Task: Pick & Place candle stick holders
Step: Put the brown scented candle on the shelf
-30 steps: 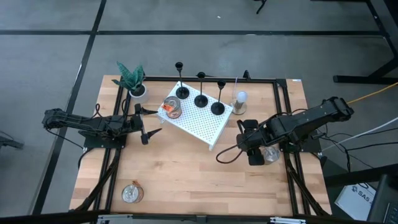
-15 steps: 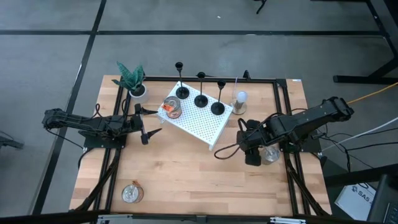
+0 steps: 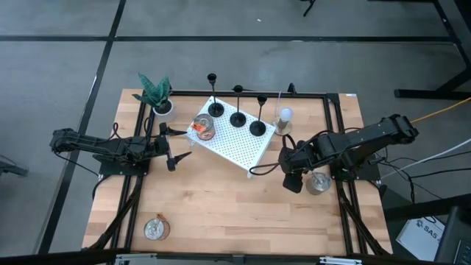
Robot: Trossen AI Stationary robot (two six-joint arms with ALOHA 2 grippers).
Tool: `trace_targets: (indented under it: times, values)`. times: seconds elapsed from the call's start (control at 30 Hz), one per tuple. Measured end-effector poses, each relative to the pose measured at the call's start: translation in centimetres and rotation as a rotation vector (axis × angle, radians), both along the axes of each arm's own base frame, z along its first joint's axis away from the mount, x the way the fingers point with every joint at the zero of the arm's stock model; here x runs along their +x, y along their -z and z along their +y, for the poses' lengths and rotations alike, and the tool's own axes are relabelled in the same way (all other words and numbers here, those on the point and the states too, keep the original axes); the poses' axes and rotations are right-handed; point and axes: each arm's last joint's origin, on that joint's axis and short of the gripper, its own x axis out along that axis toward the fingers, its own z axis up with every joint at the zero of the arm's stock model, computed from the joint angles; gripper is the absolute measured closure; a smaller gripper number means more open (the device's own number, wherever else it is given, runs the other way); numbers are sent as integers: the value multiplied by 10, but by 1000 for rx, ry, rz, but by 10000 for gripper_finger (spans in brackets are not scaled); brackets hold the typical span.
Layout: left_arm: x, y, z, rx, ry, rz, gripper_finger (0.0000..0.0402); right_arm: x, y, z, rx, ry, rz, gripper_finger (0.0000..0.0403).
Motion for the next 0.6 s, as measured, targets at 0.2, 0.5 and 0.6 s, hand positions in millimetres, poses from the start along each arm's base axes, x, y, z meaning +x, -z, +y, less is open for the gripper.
trace_targets:
  times: [0.2, 0.5, 0.6]
  values:
    - [0, 0, 0, 0, 0, 0, 1, 0, 0, 0, -2, -2, 3, 60]
    - [0, 0, 0, 0, 0, -1, 1, -15, 2, -4, -26, 80, 156, 15]
    - [0, 0, 0, 0, 0, 0, 1, -20, 2, -6, -46, 81, 212, 5]
